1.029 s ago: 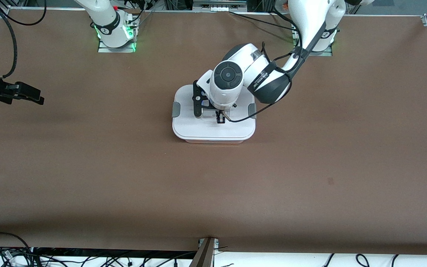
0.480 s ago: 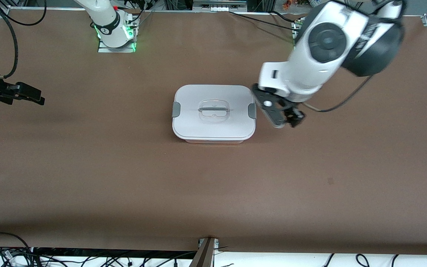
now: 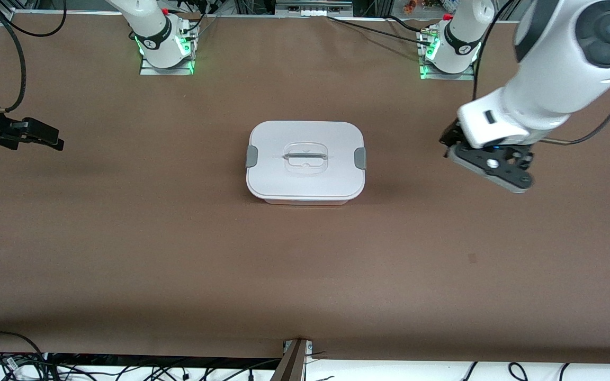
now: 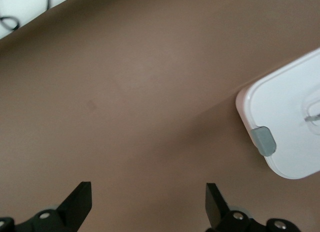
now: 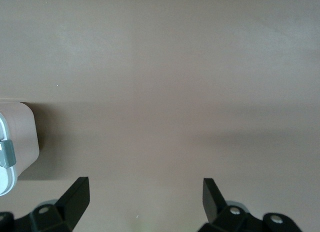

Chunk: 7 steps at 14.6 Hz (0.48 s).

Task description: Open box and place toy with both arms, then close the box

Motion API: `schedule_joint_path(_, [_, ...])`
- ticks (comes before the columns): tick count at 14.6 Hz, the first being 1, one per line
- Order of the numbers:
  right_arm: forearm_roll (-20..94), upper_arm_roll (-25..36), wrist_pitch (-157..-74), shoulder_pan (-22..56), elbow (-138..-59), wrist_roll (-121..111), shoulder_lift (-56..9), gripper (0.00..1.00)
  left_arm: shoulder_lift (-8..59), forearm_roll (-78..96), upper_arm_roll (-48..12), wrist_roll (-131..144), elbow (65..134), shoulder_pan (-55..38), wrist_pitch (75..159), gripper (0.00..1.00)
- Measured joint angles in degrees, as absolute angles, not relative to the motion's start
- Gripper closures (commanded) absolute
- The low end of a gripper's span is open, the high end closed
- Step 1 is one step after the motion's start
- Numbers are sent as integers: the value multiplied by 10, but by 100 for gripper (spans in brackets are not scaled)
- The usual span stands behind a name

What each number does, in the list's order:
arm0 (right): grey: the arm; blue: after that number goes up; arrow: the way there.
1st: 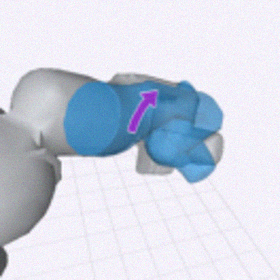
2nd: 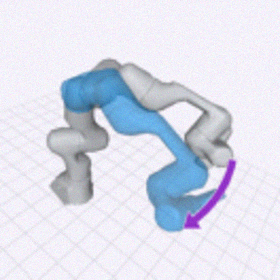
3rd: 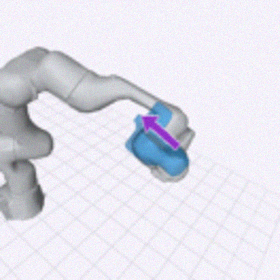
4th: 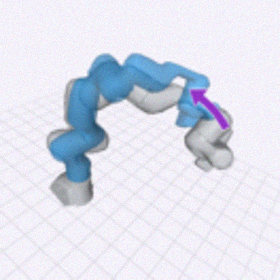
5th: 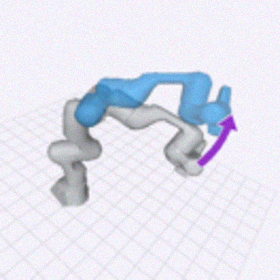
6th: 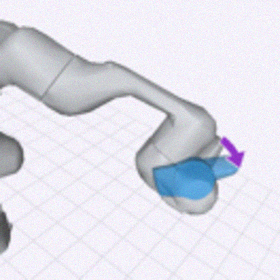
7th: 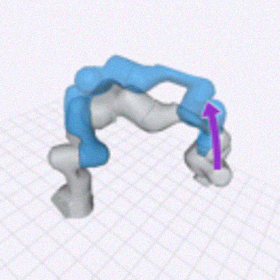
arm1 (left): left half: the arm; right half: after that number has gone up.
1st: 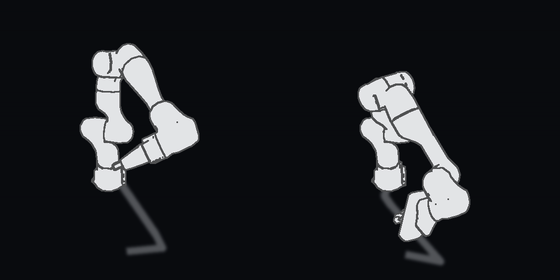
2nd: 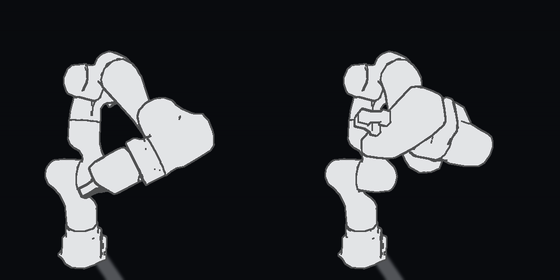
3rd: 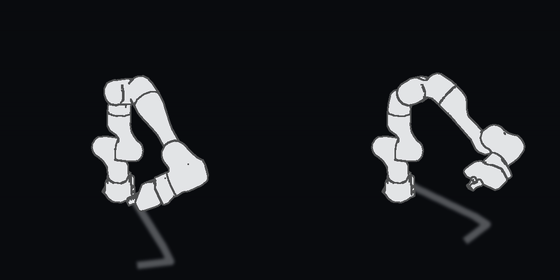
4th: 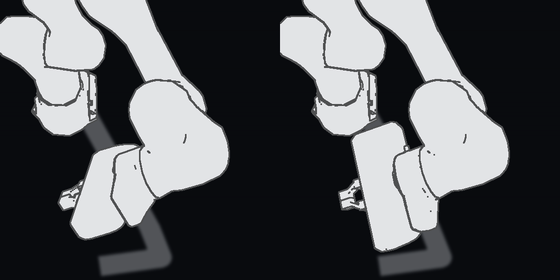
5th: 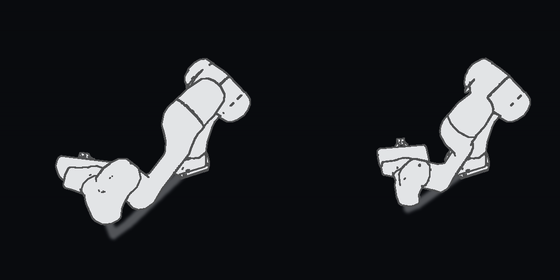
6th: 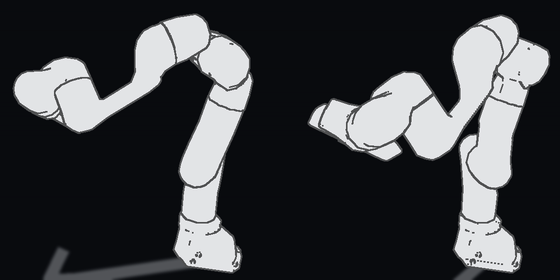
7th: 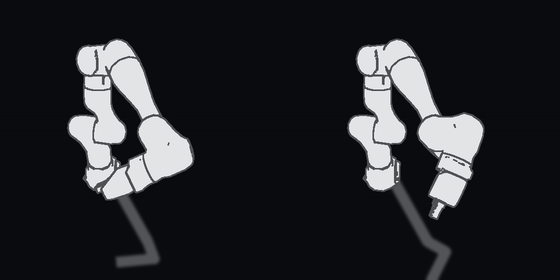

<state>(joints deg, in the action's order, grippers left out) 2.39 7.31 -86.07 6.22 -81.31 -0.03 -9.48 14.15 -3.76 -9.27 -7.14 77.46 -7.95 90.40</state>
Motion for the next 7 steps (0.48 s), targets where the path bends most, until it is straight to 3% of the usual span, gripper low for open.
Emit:
schedule_joint_path(4, [24,73,-861,62,-813,0,-95,0,60,-37,-21,-51,896,-75,990,0])
schedule_joint_path(7, [24,73,-861,62,-813,-1,-95,0,-3,-35,-7,-48,982,-63,1037,0])
